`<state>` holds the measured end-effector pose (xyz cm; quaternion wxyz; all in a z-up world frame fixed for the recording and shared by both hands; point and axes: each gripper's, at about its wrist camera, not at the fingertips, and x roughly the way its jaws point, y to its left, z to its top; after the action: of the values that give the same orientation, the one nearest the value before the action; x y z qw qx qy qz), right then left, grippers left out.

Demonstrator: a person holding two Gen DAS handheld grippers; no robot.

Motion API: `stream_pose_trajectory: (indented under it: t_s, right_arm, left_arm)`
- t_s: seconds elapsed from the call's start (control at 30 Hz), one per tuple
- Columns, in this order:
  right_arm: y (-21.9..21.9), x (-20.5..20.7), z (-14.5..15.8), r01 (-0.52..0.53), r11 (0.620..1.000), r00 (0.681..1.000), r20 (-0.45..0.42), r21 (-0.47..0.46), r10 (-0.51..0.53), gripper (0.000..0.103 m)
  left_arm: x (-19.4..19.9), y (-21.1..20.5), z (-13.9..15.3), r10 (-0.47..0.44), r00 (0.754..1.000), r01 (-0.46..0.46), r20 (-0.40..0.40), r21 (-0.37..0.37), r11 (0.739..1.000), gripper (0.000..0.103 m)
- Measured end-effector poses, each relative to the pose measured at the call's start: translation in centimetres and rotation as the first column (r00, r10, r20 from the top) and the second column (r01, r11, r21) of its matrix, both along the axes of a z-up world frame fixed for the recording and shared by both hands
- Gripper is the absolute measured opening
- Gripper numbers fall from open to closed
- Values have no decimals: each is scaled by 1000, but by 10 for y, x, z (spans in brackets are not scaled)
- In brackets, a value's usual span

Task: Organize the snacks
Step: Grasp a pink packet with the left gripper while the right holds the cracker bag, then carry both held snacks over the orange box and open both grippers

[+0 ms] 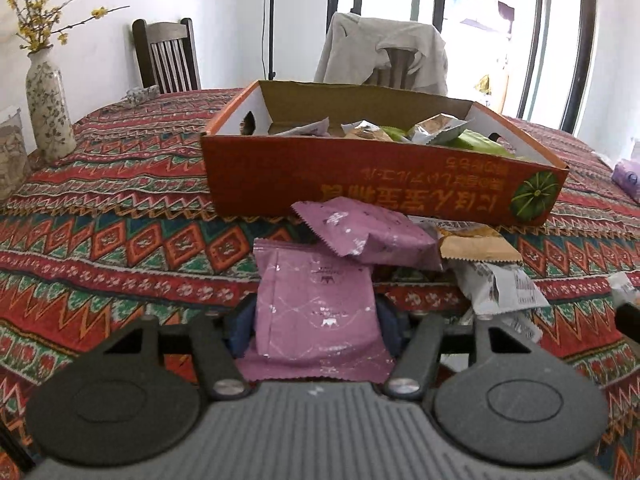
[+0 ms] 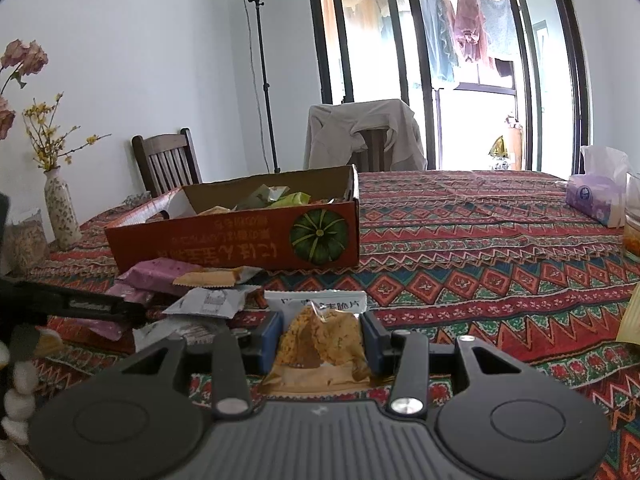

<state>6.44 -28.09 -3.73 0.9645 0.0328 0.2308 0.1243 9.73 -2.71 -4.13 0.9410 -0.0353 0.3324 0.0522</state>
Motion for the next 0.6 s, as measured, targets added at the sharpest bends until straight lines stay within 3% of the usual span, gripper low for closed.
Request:
stream_pose_trajectory:
  t_s: [0.3,0.6]
  right_arm:
    - [2,0,0,-2,1000,1000,3,-2,2,42]
    - [10,3,4,-5,1000,1000,18,-12,5,42]
  left_arm:
    - [-37,21,17,9,993,-5,118,-33,999,62]
    - [-46,26,40,6,977,2,214,-36,999,62]
